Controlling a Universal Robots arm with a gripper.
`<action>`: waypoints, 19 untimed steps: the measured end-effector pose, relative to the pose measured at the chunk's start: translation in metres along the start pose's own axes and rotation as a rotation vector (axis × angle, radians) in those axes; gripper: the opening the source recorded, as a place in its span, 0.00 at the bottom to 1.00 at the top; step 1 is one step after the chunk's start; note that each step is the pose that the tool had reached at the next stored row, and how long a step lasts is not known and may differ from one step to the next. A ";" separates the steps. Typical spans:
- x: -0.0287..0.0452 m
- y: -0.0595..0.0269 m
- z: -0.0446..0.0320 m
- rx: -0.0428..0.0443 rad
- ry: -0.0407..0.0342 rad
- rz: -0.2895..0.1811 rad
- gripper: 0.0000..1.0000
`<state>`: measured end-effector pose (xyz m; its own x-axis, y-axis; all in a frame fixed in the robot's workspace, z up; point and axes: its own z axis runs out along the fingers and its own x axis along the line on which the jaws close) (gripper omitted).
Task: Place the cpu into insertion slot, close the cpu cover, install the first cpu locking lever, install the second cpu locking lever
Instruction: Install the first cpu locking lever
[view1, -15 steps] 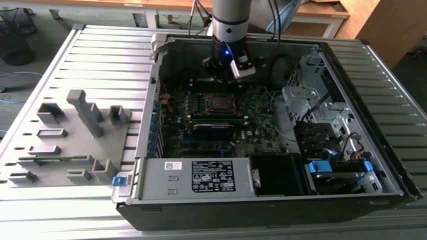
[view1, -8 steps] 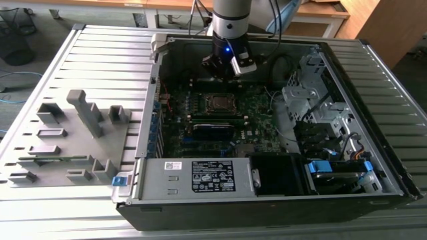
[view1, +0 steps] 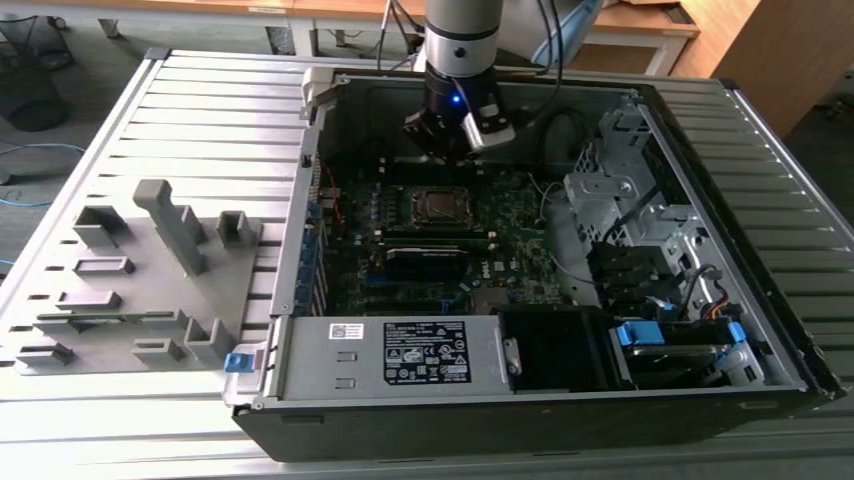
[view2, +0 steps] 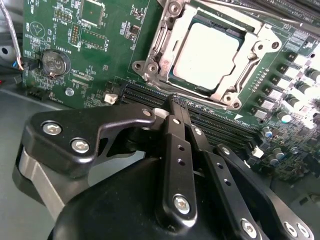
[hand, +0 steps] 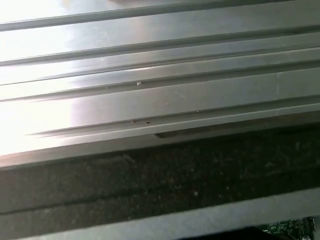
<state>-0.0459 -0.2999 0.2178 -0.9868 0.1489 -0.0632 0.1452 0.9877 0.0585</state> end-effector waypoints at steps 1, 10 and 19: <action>0.0000 0.0001 0.0002 0.0013 0.0004 -0.013 0.11; 0.0000 -0.0001 0.0003 0.0965 0.0055 -0.088 0.11; 0.0014 -0.0079 -0.0003 0.1051 0.0046 -0.114 0.11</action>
<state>-0.0485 -0.3075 0.2176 -0.9976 0.0351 -0.0589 0.0383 0.9978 -0.0535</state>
